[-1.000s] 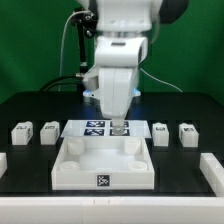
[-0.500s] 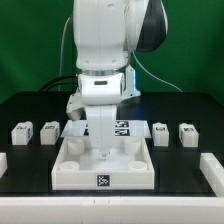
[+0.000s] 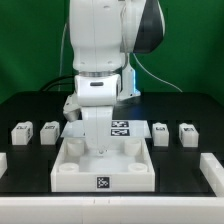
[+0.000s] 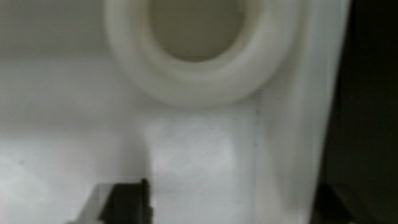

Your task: Assemble one leg

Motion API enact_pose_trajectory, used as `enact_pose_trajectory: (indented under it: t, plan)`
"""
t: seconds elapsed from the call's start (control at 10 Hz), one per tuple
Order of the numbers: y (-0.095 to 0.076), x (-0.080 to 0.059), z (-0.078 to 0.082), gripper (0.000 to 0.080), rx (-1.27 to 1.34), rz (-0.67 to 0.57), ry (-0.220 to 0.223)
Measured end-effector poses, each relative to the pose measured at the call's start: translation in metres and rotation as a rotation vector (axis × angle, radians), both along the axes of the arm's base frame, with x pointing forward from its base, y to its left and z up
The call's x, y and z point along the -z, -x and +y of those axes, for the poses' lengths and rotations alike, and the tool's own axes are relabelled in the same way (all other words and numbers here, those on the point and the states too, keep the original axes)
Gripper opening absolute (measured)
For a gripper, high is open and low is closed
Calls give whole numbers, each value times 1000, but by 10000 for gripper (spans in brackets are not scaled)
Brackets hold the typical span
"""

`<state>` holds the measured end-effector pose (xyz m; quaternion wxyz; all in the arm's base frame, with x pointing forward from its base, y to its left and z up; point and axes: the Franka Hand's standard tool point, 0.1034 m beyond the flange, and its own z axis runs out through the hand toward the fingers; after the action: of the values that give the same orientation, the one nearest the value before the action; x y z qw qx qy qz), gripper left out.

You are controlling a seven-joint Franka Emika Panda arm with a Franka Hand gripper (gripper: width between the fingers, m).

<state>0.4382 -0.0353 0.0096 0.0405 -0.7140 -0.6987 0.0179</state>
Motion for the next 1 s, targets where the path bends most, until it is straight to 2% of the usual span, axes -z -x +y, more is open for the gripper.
enact_pose_trajectory:
  t: [0.1, 0.2, 0.8, 0.9, 1.0]
  plan:
    - [0, 0, 0, 245, 0, 0, 0]
    - [0, 0, 0, 75, 0, -1, 0]
    - [-3, -1, 0, 61, 1, -13, 1]
    - [-4, -1, 2, 61, 5, -14, 0]
    - [-8, -1, 13, 61, 12, -17, -5]
